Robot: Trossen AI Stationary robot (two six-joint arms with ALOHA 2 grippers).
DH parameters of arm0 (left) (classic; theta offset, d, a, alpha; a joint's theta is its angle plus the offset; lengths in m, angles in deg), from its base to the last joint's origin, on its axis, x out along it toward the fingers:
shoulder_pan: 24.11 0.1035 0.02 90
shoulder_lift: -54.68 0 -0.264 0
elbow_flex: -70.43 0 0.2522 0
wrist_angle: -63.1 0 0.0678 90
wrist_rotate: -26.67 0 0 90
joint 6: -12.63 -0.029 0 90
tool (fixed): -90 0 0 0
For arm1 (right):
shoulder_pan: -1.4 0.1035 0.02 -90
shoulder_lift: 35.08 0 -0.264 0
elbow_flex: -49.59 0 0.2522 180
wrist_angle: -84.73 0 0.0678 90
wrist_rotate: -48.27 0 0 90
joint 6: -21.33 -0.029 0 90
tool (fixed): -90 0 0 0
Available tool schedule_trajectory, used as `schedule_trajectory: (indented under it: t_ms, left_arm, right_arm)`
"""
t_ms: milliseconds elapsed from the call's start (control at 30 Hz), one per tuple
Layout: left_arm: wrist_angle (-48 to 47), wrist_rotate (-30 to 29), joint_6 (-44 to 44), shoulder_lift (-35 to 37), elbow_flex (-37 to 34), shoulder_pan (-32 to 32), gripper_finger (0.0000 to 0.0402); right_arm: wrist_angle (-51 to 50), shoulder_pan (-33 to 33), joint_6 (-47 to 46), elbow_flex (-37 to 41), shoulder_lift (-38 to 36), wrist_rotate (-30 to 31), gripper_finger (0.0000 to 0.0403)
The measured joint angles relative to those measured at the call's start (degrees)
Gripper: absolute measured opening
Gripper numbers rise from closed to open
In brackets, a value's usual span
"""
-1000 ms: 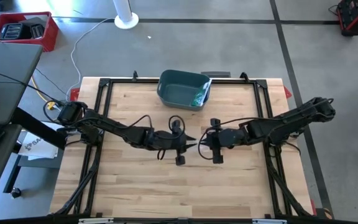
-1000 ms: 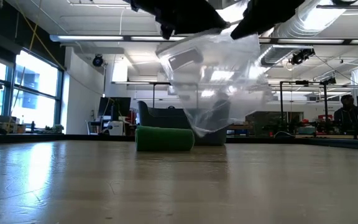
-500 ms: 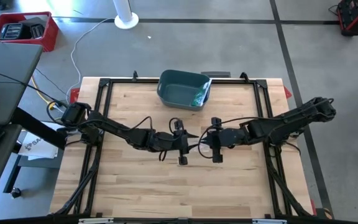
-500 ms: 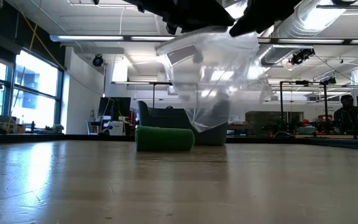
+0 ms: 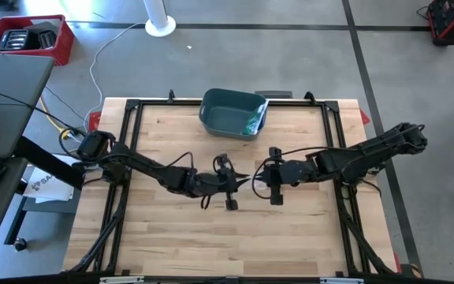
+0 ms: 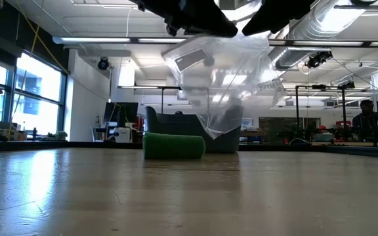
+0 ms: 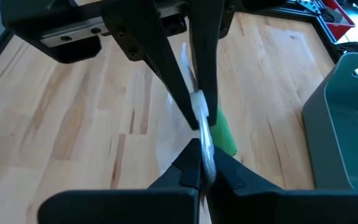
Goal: Roll bandage
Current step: Open the transparent zip bag
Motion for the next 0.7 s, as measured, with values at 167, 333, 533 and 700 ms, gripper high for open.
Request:
schedule_trajectory:
  t_ms: [167,333,533,700]
  left_arm:
    - [-3.41,-3.09,0.0,1.14,0.0,-1.02,0.0036]
    - [-11.09,-3.76,2.95,4.11,-0.02,-1.38,0.0033]
    - [-18.66,-3.63,6.43,5.95,-0.02,-1.66,0.0026]
    - [-19.03,-3.49,7.74,6.03,-0.02,-1.73,0.002]
  right_arm:
    - [-0.76,0.0,-0.28,-0.01,0.0,-0.2,0.0]
    - [-1.44,0.0,-0.87,-0.01,0.0,-0.22,0.0]
    - [-1.44,0.02,-0.86,-0.01,-0.01,-0.22,0.0]
    - [-0.31,0.02,0.14,0.0,0.0,0.01,0.0]
